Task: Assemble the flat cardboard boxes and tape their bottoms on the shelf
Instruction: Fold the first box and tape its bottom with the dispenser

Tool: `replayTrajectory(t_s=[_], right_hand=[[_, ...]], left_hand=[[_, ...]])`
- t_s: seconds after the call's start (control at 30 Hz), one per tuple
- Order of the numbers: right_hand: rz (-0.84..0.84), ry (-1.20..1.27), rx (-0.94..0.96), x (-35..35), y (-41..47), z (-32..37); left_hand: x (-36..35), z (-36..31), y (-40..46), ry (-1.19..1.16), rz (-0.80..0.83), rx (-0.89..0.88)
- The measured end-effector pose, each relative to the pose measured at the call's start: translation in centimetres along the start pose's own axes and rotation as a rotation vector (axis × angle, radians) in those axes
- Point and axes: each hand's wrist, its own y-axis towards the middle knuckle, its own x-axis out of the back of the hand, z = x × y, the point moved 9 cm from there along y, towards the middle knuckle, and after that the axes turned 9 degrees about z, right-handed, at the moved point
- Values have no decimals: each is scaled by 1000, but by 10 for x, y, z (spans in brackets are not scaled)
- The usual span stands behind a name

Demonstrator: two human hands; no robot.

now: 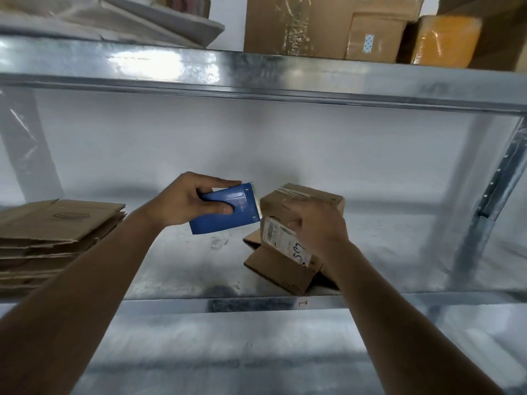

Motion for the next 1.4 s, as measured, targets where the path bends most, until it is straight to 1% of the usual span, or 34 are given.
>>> replayTrajectory(t_s=[0.07,0.1,0.2,0.3,0.4,0.5,0.57,0.63,0.7,0.77,0.93,1.0,1.13,1.2,1.23,1.3,1.33,1.37,1.4], right_hand=[[12,170,108,5,-7,-6],[20,194,155,7,-8,-9],[27,90,235,12,-7,-19],[58,17,199,20,-9,-22],[78,-51,142,22,-12,-5],[95,-114,73,8,-5,17],[107,-119,-9,-7,3,23],[55,-128,-55,-15,6,27],[-50,-120,-30,-13,6,33],[-76,-49,37,-14,9,36],[45,243,146,-27,19,20],[93,344,146,-30,20,13],[97,451,102,-30,26,-10],[64,466,126,-21,27,-13],[-4,458,167,-11,26,-9],[-219,466,334,18,19,9],[-281,498,411,27,16,19],[-267,558,447,30,15,28],[-199,630,449,29,18,34]], left_hand=[[-1,-5,-8,-36,-14,-1],[-1,-8,-12,-55,-25,-9],[3,-18,-23,-94,-53,-11],[8,-20,-31,-109,-60,-5],[9,-24,-34,-100,-63,8],[9,-27,-35,-102,-55,11],[12,-23,-35,-135,-58,1],[16,-20,-36,-165,-59,-20],[16,-15,-34,-192,-41,-35],[16,-12,-31,-209,-20,-46],[19,-2,-22,-246,0,-67],[18,2,-18,-231,9,-66],[16,11,-10,-192,47,-49],[16,12,-7,-195,47,-60],[17,12,-5,-200,46,-68],[15,11,-1,-204,52,-86],[14,10,0,-203,58,-93],[13,9,3,-204,61,-96],[12,8,5,-205,63,-99]])
